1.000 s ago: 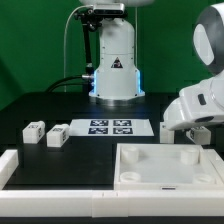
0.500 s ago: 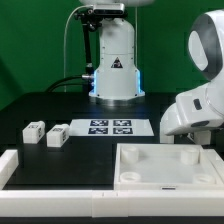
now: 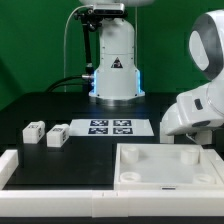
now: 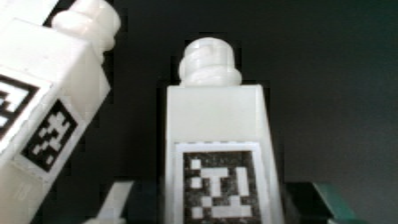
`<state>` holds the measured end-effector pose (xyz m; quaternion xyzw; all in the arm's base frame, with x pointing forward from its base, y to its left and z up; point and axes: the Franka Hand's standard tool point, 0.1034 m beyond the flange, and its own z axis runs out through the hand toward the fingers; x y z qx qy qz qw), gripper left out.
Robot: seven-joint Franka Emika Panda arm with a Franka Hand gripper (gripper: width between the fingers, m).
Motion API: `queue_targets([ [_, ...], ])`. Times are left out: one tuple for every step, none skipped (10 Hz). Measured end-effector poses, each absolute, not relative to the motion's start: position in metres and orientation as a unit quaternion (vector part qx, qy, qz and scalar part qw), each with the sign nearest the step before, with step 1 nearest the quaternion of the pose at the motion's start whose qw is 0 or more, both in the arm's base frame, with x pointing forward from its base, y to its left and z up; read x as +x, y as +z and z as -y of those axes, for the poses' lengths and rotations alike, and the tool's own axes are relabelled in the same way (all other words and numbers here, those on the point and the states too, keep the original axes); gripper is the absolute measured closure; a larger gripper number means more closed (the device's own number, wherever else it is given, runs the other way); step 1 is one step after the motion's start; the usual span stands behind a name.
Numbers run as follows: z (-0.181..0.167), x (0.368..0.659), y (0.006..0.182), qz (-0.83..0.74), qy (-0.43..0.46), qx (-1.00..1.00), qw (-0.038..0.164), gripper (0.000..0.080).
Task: Assemble one leg
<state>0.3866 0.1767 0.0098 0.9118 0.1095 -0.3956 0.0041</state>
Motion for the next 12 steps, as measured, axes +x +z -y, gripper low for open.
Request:
queue_targets([
  [-0.177, 0.386, 0.01, -0.11, -0.396, 0.912, 0.004, 0.051],
  [-0.177, 0.387, 0.01, -0.111, -0.396, 0.912, 0.004, 0.051],
  [-0.176, 0.388, 0.012, -0.111, -0.394, 0.912, 0.003, 0.051],
  [-0.172, 0.387, 0.023, -0.112, -0.401, 0.909, 0.005, 0.051],
  [-0.169, 0.386, 0.043, -0.114, -0.412, 0.904, 0.011, 0.051],
  [-0.168, 0.386, 0.063, -0.116, -0.418, 0.901, 0.017, 0.051],
  [-0.168, 0.39, 0.077, -0.117, -0.411, 0.904, 0.019, 0.0509],
  [-0.166, 0.393, 0.09, -0.114, -0.405, 0.907, 0.021, 0.0509],
  [-0.165, 0.396, 0.098, -0.114, -0.398, 0.91, 0.022, 0.0509],
  [-0.166, 0.397, 0.097, -0.114, -0.39, 0.913, 0.021, 0.0509],
  [-0.167, 0.4, 0.095, -0.114, -0.376, 0.92, 0.019, 0.0509],
  [-0.167, 0.4, 0.096, -0.114, -0.375, 0.92, 0.019, 0.0509],
])
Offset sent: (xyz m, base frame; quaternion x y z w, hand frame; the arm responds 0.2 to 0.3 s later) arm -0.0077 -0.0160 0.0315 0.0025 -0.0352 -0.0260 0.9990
